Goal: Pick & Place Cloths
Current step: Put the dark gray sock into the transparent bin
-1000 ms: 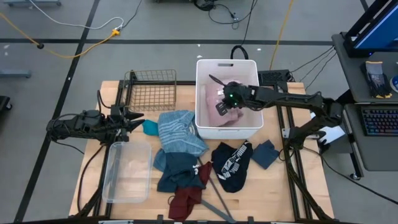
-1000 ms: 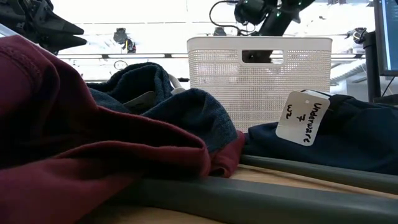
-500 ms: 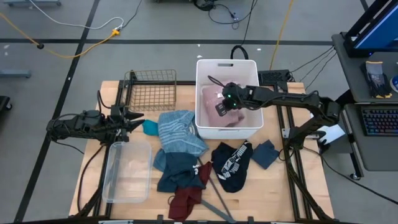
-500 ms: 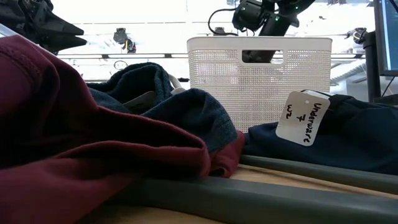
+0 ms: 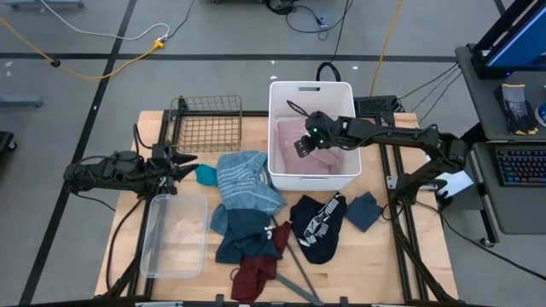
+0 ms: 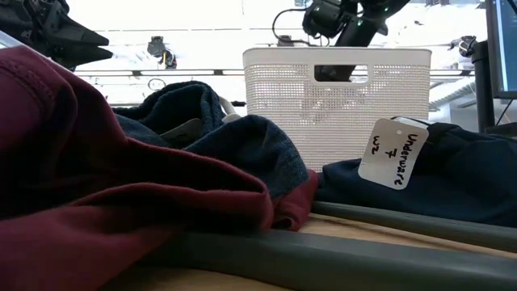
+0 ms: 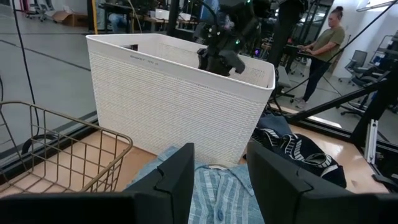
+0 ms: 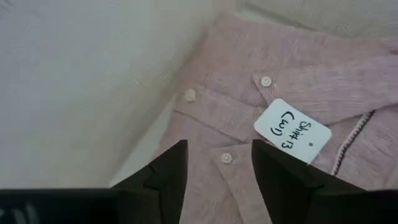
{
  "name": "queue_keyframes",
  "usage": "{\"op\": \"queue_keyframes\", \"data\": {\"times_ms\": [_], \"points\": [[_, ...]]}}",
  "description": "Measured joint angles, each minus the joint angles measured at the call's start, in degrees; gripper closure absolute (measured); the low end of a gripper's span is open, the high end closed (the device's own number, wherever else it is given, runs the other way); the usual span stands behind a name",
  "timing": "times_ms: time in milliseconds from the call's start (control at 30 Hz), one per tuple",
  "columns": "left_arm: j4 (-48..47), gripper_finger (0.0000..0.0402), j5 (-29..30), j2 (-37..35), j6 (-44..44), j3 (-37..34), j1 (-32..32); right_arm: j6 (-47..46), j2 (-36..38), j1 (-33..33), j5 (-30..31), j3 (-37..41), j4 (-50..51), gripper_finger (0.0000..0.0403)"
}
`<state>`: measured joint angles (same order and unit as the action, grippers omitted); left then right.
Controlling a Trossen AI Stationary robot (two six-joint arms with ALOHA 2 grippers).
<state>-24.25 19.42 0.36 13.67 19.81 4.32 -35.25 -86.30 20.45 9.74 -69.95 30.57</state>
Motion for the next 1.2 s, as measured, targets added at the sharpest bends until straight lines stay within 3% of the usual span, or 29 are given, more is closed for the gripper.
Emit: {"op": "queue_keyframes", "data": {"times_ms": [233, 500, 667, 900, 1200], "points": [[0.11, 0.0254, -0.65, 0.0, 0.28, 0.0, 0.0, -0.27, 7.37, -1.23, 2.38, 0.06, -1.29, 0.0271], [0.83, 0.0254, -1.38, 0.0, 0.53, 0.0, 0.0, 4.76, 19.01, -8.11, 3.7, 0.04, -6.63, 0.0392], [0.89, 0.0254, -1.36, 0.0, 0.13, 0.0, 0.01, 6.05, 24.13, -15.34, 3.27, 0.04, -4.07, 0.04], [0.88, 0.0254, -1.36, 0.0, 0.06, 0.0, 0.0, 8.92, 28.37, -24.71, -4.25, 0.04, 1.6, 0.0402], [0.9, 0.0254, -1.38, 0.0, 1.65, 0.0, 0.01, 1.09, 30.29, -35.8, -5.51, 0.04, 13.77, 0.0402]]}}
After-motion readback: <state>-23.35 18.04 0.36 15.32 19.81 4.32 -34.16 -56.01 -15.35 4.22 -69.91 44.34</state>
